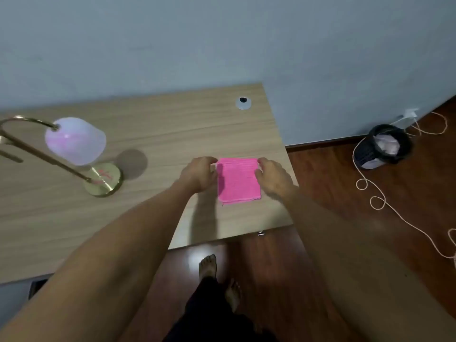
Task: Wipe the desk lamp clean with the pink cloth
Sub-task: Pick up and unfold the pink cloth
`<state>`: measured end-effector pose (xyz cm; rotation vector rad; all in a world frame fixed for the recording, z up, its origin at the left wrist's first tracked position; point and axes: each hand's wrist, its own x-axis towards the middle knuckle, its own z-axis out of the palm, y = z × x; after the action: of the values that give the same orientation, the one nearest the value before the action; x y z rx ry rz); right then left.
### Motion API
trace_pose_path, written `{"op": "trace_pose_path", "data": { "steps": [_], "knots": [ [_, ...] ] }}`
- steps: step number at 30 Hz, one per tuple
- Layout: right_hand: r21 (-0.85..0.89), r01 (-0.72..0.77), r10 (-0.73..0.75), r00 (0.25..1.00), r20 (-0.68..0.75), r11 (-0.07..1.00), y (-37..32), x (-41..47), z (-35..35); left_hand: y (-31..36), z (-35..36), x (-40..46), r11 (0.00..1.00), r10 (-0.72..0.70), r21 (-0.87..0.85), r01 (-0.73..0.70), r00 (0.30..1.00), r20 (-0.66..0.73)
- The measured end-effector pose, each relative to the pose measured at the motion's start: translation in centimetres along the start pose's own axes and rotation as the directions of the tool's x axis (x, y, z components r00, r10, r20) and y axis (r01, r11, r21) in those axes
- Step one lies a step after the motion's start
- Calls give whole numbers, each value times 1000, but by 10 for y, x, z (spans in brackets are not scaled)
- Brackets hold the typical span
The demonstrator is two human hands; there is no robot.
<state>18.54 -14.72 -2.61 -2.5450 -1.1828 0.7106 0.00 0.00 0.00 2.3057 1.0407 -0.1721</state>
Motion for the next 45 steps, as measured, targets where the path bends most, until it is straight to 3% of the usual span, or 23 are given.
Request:
{"op": "trace_pose_path", "data": {
  "steps": [8, 15, 21, 26, 32, 36, 40, 45],
  "knots": [
    [175, -114, 126, 990, -57, 978, 8, 46, 26, -21, 32, 58, 999, 4, -44, -3, 1000, 27],
    [491, -234, 317, 944, -91, 839, 12, 67, 44, -23, 47, 89, 994, 15, -110, -15, 1000, -2],
    [600, -121, 234, 966, -114, 791, 10, 62, 35, -17, 43, 85, 930, -66, -361, 68, 998, 17],
    [637, -70, 185, 976, -116, 768, -8, 50, 14, -13, 16, 63, 774, -102, -624, 107, 994, 45],
    [644, -80, 172, 982, -81, 761, -54, 33, -22, -5, -34, 26, 677, -139, -735, 43, 988, -70],
    [733, -9, 105, 991, -85, 681, -99, 19, -51, -6, -71, -8, 593, -182, -804, -48, 965, -191],
    [809, -6, 39, 999, -21, 588, -142, 4, -67, -11, -109, -44, 585, -251, -804, -107, 919, -305],
    [799, 120, -84, 993, -87, 589, -200, -17, -78, -26, -155, -90, 539, -264, -832, -131, 912, -315]
  ]
}}
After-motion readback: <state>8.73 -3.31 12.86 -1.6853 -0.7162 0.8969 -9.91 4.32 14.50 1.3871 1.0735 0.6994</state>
